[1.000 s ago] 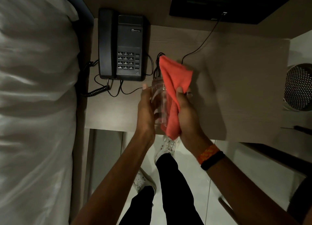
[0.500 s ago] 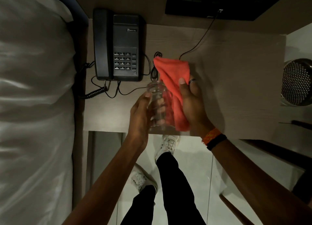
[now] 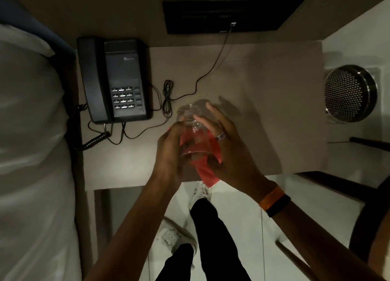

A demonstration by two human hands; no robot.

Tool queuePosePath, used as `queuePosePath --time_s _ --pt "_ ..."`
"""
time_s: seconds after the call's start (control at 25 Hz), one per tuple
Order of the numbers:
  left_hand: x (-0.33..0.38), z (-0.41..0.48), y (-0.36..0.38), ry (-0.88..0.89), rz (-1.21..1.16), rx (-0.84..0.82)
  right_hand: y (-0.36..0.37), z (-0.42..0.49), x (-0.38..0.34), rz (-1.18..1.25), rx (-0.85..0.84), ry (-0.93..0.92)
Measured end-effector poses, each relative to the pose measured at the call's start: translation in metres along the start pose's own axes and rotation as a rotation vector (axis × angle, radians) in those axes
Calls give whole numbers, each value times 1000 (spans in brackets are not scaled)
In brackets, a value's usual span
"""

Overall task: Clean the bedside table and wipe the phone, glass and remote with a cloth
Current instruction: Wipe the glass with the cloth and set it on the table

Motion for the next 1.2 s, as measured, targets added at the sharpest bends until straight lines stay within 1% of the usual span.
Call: queuePosePath --time_s 0.08,0.12,0.2,0.36,0.44,0.52,0.92,1.04,1.2 --pt "12 10 40 -69 62 -64 -27 16 9 -48 34 -48" --pt "22 16 60 -89 101 -107 -47 25 22 -44 86 -37" --pt "45 28 99 -93 211 -189 -86 44 55 -45 168 42" --pt "73 55 157 42 437 -258 -126 75 118 33 231 274" --pt "75 66 184 86 443 -332 -132 87 142 98 260 359" --pt "77 74 206 106 445 -377 -142 93 159 137 299 387" --pt "73 102 265 187 475 -345 -169 100 198 151 275 426" --pt "75 107 271 214 475 -309 -168 101 205 174 266 429" --pt "75 104 269 235 457 -301 -164 103 213 231 248 486"
Point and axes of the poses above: each hand's wrist, its own z-axis towards the middle knuckle, its own y-axis out of the palm, x = y × z, the point moved 9 cm from there along z, towards the middle knuckle, and after that the axes turned 3 degrees about x, right-handed, at the moved point
